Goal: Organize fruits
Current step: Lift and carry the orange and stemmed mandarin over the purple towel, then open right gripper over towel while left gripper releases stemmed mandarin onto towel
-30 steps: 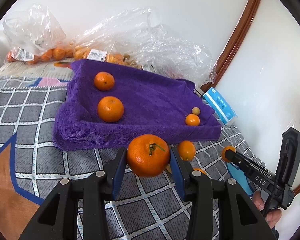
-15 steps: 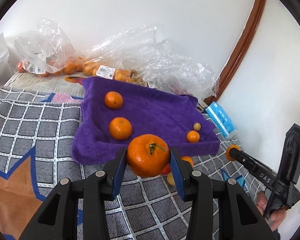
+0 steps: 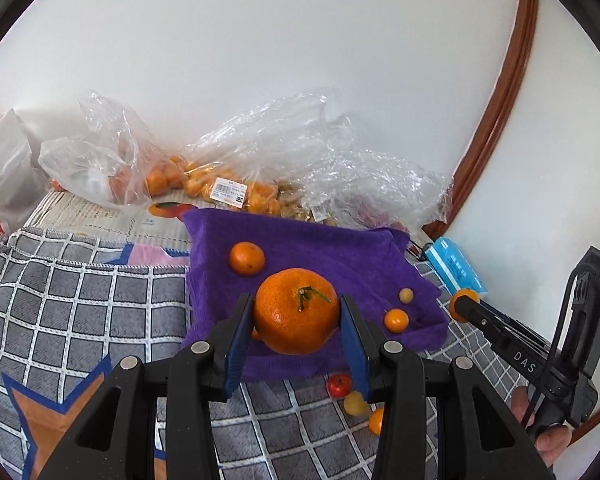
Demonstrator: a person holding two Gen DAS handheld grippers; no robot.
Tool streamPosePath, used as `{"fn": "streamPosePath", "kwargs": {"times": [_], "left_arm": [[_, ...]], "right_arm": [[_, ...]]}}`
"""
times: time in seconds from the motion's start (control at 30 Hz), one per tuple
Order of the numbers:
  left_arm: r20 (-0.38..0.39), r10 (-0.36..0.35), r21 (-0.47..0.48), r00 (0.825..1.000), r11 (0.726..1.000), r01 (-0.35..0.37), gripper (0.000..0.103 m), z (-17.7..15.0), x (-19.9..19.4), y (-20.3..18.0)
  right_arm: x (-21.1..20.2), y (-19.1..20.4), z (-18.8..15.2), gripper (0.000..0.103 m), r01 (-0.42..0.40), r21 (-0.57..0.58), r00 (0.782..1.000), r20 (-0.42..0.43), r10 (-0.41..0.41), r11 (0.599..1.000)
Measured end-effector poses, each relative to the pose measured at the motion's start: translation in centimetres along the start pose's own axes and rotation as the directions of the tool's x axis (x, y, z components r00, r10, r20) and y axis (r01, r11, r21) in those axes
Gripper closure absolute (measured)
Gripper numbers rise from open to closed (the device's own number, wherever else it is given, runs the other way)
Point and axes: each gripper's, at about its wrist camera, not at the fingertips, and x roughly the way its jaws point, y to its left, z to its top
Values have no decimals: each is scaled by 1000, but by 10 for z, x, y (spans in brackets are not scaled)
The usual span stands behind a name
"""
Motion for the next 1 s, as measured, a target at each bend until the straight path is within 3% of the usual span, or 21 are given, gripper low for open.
{"fn": "streamPosePath", "kwargs": {"times": [0.13, 0.27, 0.6, 1.0], "left_arm": [[7, -7, -42, 1000, 999, 7, 62, 14, 8, 5], [26, 29, -38, 999, 999, -28, 62, 24, 21, 2], [26, 39, -54, 999, 998, -37, 62, 34, 53, 11], [39, 80, -93, 996, 993, -76, 62, 28, 62, 50]], "right_arm": [[8, 4, 10, 68, -1, -15, 1000, 8, 1, 1000], [18, 6, 20, 68, -5, -20, 1000, 17, 5, 1000], [41, -2, 40, 68, 1, -11, 999, 39, 0, 1000], [75, -40, 26, 68, 21, 51, 1000, 13, -22, 998]]}}
